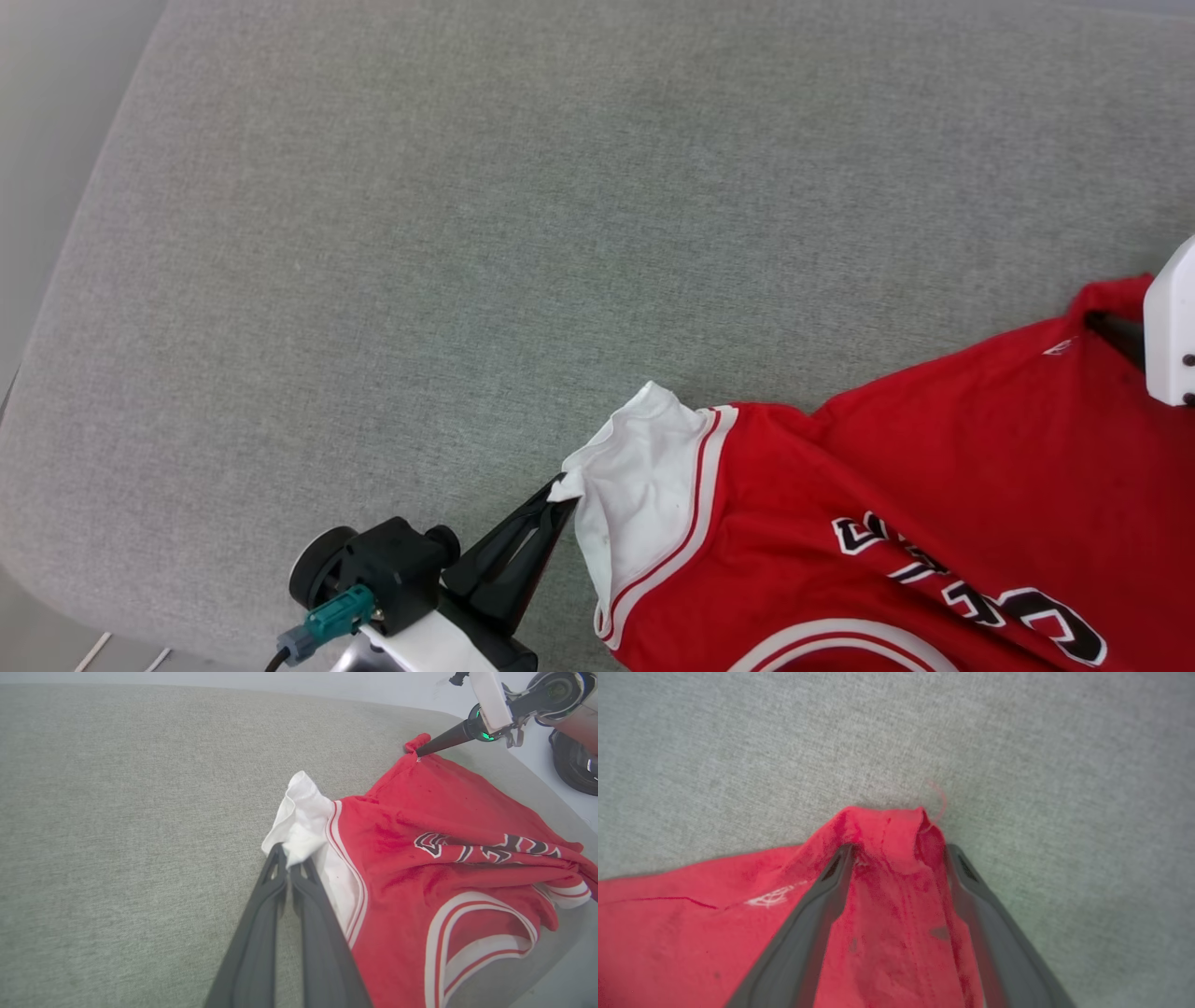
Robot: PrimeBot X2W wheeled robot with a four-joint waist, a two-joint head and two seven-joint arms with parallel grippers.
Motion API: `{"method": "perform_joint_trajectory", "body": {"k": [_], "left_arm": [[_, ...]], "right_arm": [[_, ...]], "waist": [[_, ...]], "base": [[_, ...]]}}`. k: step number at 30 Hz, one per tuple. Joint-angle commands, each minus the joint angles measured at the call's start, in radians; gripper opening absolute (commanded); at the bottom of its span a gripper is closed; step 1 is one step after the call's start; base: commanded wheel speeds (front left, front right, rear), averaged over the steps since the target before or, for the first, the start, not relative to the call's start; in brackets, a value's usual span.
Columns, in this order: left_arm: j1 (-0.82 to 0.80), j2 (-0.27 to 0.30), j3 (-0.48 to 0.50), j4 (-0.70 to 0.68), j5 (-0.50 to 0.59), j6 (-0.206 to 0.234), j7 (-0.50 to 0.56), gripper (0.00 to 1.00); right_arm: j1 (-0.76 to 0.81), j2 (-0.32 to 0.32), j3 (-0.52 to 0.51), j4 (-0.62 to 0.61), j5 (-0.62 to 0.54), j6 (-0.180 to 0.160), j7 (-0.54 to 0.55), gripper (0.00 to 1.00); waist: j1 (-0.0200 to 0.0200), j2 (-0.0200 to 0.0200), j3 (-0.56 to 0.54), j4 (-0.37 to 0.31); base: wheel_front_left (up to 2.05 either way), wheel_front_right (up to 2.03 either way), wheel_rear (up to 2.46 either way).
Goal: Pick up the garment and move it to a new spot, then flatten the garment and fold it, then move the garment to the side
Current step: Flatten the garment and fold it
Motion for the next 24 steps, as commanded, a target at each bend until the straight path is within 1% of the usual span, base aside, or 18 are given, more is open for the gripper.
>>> {"method": "perform_joint_trajectory", "body": {"k": [1,6,7,8,9,14,17,21,23,24], "left_arm": [[-0.016,-0.008,-0.003,0.005,0.006,-0.005,-0.007,0.00],[-0.019,-0.011,-0.006,0.016,0.002,-0.010,-0.013,0.00],[-0.021,-0.010,-0.006,0.019,0.000,-0.011,-0.014,0.00],[-0.022,-0.009,-0.005,0.021,-0.001,-0.012,-0.015,0.00],[-0.024,-0.008,-0.004,0.024,-0.002,-0.012,-0.014,0.00],[-0.027,0.005,0.005,0.025,0.000,-0.007,-0.014,0.00],[-0.020,0.018,0.017,0.020,-0.004,0.001,-0.016,0.00],[-0.014,0.042,0.040,0.002,-0.004,0.013,-0.019,0.00],[-0.015,0.058,0.059,-0.012,-0.003,0.024,-0.023,0.00],[-0.015,0.058,0.059,-0.012,-0.003,0.024,-0.023,0.00]], "right_arm": [[0.012,-0.003,0.019,0.035,-0.006,0.000,-0.004,1.00],[0.041,-0.004,0.042,0.097,-0.004,-0.001,-0.016,1.00],[0.043,0.000,0.044,0.106,-0.004,-0.001,-0.021,0.51],[0.041,0.003,0.039,0.116,-0.007,-0.001,-0.029,0.11],[0.036,0.004,0.036,0.124,-0.015,-0.001,-0.043,0.00],[0.000,0.005,0.041,0.143,-0.020,0.000,-0.130,0.00],[-0.031,0.012,0.037,0.162,0.001,-0.001,-0.191,0.00],[-0.063,0.001,0.070,0.169,0.039,-0.001,-0.266,0.00],[-0.075,-0.001,0.084,0.165,0.064,0.000,-0.296,0.00],[-0.075,-0.001,0.084,0.165,0.064,0.000,-0.296,0.00]], "waist": [[-0.0001,0.0000,0.018,0.019],[-0.0001,0.0000,0.029,0.031],[-0.0001,0.0000,0.030,0.031],[-0.0001,0.0000,0.029,0.031],[-0.0001,0.0000,0.026,0.031],[-0.0001,0.0000,-0.011,0.012],[-0.0001,0.0000,-0.048,-0.011],[-0.0001,0.0000,-0.105,-0.050],[-0.0001,0.0000,-0.132,-0.073],[-0.0001,0.0000,-0.132,-0.073]], "base": [[0.00,0.00,0.00],[0.00,0.00,0.00],[0.00,0.00,0.00],[0.00,0.00,0.00],[0.00,0.00,0.00],[0.00,0.00,0.00],[0.00,0.00,0.00],[0.00,0.00,0.00],[0.00,0.00,0.00],[0.00,0.00,0.00]]}}
